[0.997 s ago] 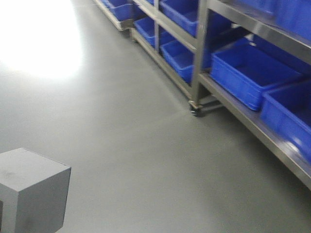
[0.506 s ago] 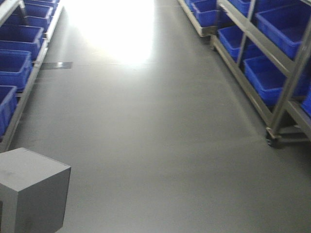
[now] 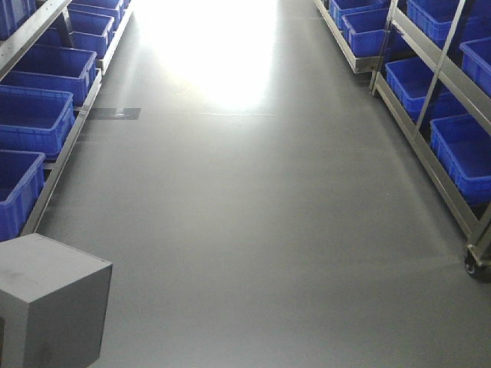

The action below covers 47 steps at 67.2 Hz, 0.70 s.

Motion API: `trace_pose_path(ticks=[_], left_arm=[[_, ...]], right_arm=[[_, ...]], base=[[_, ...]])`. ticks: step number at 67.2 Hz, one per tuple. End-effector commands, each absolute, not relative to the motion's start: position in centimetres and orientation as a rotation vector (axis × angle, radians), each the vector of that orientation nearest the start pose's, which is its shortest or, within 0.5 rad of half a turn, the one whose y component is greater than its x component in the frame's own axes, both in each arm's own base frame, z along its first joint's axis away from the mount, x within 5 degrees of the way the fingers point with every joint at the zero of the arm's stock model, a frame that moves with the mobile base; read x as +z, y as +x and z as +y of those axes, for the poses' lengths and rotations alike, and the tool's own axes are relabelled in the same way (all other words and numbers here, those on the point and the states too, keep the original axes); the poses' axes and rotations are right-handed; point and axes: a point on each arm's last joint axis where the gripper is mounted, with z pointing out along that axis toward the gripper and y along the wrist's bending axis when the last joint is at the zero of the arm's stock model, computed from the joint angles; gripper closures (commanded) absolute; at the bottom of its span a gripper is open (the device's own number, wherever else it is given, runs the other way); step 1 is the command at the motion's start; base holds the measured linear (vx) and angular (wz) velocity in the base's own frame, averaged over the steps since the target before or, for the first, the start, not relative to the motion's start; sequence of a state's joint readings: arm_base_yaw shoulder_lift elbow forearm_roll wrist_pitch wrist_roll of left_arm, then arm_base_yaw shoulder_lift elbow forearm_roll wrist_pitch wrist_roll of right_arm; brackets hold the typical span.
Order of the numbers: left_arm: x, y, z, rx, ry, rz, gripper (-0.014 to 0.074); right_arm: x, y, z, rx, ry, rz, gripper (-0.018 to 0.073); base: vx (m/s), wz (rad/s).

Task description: Sort gray base to blue bin

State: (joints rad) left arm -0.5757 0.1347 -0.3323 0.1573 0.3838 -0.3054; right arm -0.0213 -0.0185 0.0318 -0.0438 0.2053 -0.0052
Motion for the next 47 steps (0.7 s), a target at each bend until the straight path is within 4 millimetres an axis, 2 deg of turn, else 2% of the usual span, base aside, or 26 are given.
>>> trace_pose_path(ticks=[1,47], left_arm=[[30.14,4.3,-2.37,-0.559,0.29,1.533,0.0603],[30.14,4.3,-2.37,-0.559,0.29,1.533,0.0603]], right_arm=[[19.06,5.59,-0.22,-0.076,-0.024,1.622,0.0564],[19.07,5.59,-0.22,-0.076,-0.024,1.621,0.0564]], base=[[0.41,-0.02],[0.44,0.0]])
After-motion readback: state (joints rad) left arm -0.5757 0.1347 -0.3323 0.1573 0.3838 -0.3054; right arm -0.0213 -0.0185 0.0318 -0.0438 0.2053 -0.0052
